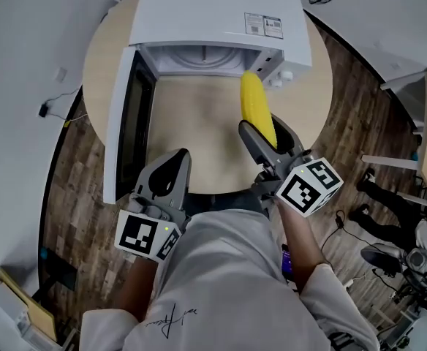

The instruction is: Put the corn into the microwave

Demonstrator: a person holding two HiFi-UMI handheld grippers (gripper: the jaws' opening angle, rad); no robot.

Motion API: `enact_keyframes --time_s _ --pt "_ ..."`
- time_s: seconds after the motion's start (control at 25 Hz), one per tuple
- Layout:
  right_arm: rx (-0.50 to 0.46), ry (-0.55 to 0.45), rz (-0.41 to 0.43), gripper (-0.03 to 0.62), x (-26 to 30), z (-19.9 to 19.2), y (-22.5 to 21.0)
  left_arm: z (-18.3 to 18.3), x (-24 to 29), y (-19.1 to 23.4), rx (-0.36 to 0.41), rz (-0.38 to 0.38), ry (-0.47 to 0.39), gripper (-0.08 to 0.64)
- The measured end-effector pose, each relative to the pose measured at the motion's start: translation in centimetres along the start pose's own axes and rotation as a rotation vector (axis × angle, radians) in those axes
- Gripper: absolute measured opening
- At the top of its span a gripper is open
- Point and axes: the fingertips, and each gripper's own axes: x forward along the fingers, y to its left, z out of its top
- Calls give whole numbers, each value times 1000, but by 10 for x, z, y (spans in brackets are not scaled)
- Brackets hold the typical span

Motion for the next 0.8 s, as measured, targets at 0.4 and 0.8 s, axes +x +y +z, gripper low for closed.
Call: enact_keyframes --time_s 0.4,0.8 --pt "-22 49 3 265 14 -15 -18 -1 20 -6 44 18 38 -9" --pt "-35 77 -31 265 30 -30 -35 -1 24 -15 38 -21 36 -9"
